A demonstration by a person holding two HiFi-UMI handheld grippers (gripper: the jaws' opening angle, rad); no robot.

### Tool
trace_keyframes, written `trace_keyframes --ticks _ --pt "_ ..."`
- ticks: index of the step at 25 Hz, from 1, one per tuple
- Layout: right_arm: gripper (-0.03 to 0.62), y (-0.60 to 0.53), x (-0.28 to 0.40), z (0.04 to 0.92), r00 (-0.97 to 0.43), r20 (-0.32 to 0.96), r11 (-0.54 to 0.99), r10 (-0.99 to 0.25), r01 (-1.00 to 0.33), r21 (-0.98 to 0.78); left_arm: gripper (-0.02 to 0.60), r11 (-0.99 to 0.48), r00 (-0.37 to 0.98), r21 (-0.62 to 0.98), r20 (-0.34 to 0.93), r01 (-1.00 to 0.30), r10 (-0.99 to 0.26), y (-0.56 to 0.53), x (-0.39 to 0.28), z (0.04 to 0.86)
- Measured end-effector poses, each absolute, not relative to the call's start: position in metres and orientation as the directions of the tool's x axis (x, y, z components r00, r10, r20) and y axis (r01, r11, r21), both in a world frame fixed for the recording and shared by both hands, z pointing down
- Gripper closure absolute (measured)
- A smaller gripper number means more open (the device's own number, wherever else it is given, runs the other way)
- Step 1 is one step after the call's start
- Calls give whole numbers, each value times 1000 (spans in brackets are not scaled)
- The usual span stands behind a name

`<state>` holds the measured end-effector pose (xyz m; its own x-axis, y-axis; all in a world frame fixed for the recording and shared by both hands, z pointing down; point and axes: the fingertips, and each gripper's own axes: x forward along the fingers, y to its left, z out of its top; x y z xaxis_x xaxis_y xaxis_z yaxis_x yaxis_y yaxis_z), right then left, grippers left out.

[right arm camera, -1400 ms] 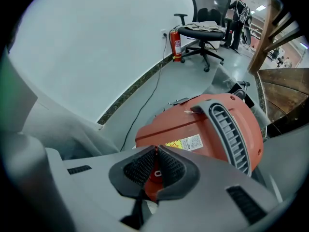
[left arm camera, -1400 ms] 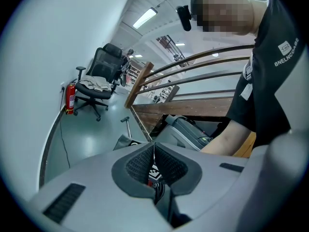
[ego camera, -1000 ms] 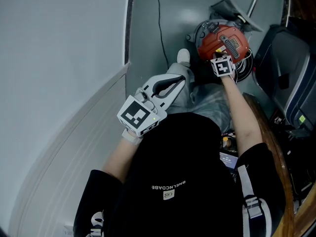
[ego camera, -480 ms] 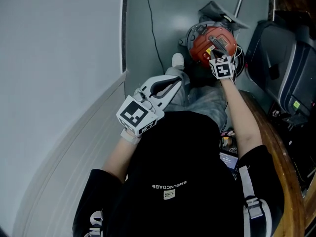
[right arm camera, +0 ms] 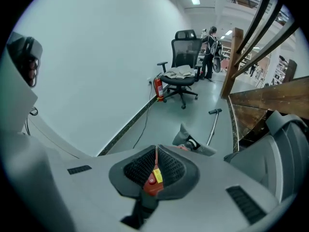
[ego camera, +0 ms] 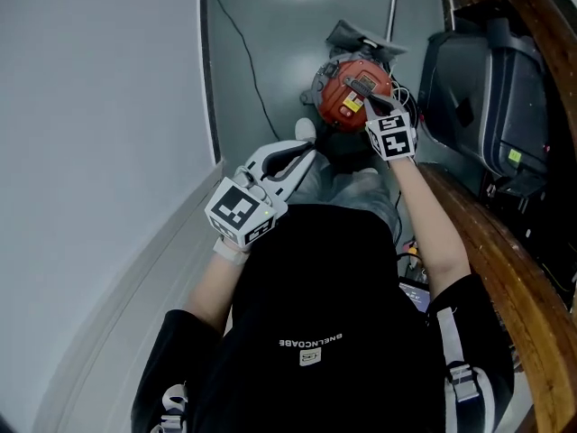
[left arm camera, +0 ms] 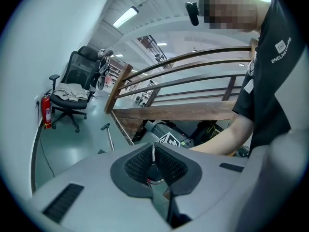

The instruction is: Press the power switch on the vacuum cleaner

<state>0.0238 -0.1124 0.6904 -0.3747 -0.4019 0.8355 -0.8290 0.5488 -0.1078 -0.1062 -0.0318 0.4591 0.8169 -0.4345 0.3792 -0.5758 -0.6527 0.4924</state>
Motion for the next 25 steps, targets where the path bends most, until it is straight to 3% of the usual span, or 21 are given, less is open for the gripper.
trace_keyframes --ticks 11,25 --pt "566 -89 85 519 -355 692 415 -628 -906 -88 565 -768 884 447 309 -460 -350 -31 -47 390" --pt "566 -7 187 329 -227 409 200 -884 -974 -108 565 -889 951 366 237 -276 -198 -21 63 312"
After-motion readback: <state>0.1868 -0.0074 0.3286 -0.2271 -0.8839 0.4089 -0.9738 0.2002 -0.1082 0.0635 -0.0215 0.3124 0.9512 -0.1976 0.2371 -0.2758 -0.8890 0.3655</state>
